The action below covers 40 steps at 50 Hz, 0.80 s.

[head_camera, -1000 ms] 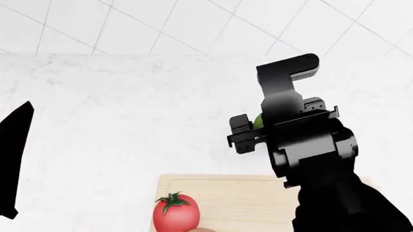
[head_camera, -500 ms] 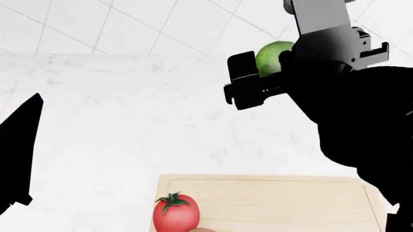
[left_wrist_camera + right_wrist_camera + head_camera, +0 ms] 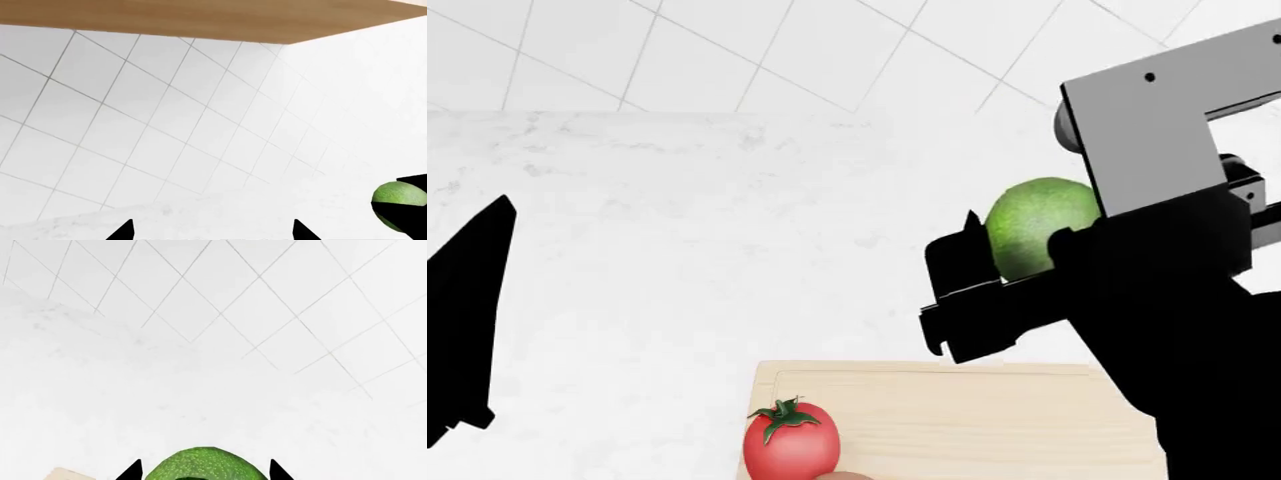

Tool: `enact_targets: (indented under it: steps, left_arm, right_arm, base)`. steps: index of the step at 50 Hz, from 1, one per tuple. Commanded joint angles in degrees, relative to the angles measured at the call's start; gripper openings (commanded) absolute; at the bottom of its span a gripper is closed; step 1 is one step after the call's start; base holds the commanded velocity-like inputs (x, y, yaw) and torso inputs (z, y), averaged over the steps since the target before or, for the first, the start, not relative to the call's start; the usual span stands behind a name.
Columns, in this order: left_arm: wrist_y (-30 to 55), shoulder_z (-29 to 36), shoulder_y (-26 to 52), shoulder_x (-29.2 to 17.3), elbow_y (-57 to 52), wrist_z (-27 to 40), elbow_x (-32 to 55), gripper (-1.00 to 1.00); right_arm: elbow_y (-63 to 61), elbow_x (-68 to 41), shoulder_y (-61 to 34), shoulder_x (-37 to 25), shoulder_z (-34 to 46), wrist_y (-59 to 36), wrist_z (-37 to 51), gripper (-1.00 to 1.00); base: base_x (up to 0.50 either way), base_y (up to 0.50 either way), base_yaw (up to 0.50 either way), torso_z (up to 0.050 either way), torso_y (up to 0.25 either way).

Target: Place the avocado, onion, tomato and bell pepper on the cutting board.

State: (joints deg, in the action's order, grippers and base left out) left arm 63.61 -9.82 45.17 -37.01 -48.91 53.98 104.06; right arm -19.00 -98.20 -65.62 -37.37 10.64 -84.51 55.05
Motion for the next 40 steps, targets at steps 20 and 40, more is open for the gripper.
enact_targets:
  steps: [20, 40]
  left_arm:
    - [-2.49, -0.29, -1.31, -3.28, -1.07, 3.02, 4.69, 1.00]
    - [-3.22, 0.27, -1.90, -3.50, -1.27, 3.91, 5.08, 1.00]
  right_arm:
    - [0.04, 10.60, 14.23, -2.02, 3.09, 5.02, -7.03, -1.00]
    - [0.21, 12.90, 20.81, -2.88, 4.45, 7.92, -8.59, -1.00]
  base:
    - [0.00, 0.00, 0.00, 0.000, 0.000]
    - [0.00, 0.00, 0.00, 0.000, 0.000]
